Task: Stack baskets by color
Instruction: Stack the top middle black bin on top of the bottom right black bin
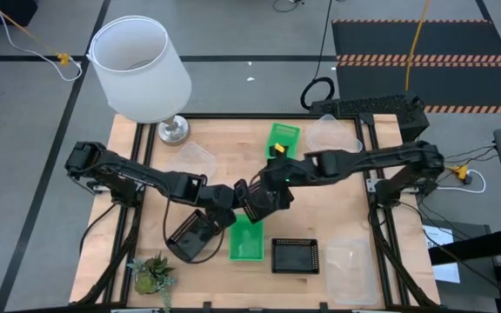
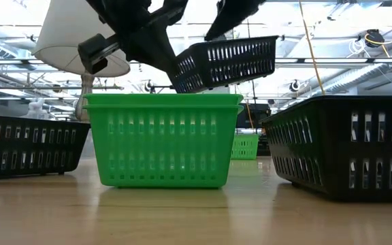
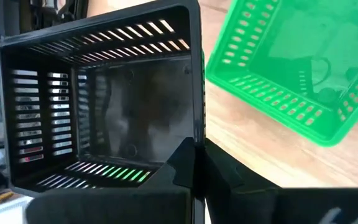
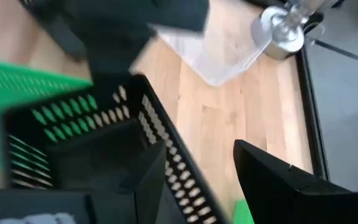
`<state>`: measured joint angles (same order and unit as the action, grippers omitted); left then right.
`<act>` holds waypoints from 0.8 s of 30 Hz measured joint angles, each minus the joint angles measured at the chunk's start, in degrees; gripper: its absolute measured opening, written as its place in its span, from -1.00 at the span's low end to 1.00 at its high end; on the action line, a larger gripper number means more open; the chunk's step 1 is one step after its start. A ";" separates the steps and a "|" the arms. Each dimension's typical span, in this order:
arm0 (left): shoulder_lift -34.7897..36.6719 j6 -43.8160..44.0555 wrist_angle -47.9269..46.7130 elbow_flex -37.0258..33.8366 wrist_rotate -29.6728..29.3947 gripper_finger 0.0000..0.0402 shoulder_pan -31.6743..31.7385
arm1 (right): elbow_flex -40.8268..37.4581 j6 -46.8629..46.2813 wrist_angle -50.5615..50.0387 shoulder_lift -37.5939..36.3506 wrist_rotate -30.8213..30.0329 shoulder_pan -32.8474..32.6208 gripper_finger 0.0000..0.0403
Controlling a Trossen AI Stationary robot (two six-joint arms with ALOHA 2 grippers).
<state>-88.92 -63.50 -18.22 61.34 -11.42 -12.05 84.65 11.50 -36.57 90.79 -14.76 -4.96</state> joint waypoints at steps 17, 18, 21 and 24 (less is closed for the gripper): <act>0.00 -1.06 0.56 0.02 -0.02 -0.96 -0.03 | 0.17 1.20 -5.39 1.28 10.57 4.51 -0.45; 0.00 -1.06 0.85 0.02 -0.02 -0.95 0.00 | 0.17 1.35 -5.93 1.28 10.63 4.61 -0.49; 0.00 -1.36 1.77 0.02 0.03 -0.90 0.00 | 0.17 2.63 -6.97 1.28 11.57 4.81 -0.59; 0.00 -2.28 2.07 0.02 0.09 -0.92 -0.03 | 0.17 3.66 -7.46 1.28 11.91 4.93 -0.73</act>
<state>-88.92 -65.78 -16.15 61.36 -11.33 -12.08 84.82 15.16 -44.03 92.07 -2.85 -0.03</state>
